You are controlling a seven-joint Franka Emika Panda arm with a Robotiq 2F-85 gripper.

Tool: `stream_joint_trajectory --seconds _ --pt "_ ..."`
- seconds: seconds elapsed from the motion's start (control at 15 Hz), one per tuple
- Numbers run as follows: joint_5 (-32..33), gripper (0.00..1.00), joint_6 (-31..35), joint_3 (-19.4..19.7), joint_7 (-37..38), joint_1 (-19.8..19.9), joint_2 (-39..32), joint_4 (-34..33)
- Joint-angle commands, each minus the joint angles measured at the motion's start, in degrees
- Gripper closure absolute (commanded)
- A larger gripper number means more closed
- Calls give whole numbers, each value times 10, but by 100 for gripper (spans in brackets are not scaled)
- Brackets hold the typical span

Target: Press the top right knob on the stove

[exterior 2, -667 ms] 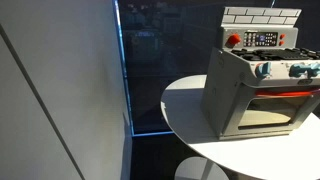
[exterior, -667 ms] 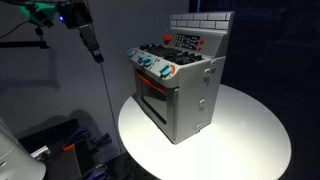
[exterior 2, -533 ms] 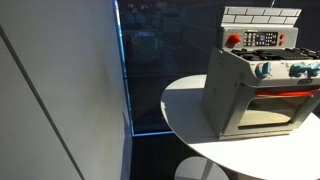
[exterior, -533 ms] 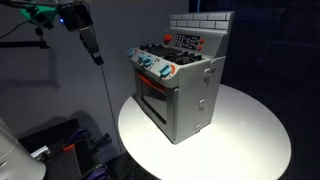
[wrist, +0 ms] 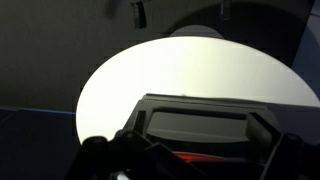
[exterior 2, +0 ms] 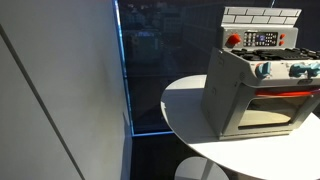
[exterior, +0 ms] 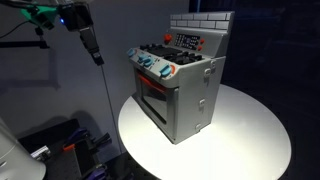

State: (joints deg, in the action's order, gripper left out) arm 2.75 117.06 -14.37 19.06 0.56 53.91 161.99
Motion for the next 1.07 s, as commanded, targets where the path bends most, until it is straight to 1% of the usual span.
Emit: stream_joint_trajectory --seconds 0.0,0.27,0.47,0.67,1.0 --pt "5 0 -5 9 2 1 -9 -18" --pt "3 0 -11 20 -1 6 -20 -49" --pt "-1 0 -17 36 -4 12 -32 -74" --pt "-6 0 -23 57 -9 20 -52 -105" --pt "-17 0 -43 93 -13 35 -103 -174"
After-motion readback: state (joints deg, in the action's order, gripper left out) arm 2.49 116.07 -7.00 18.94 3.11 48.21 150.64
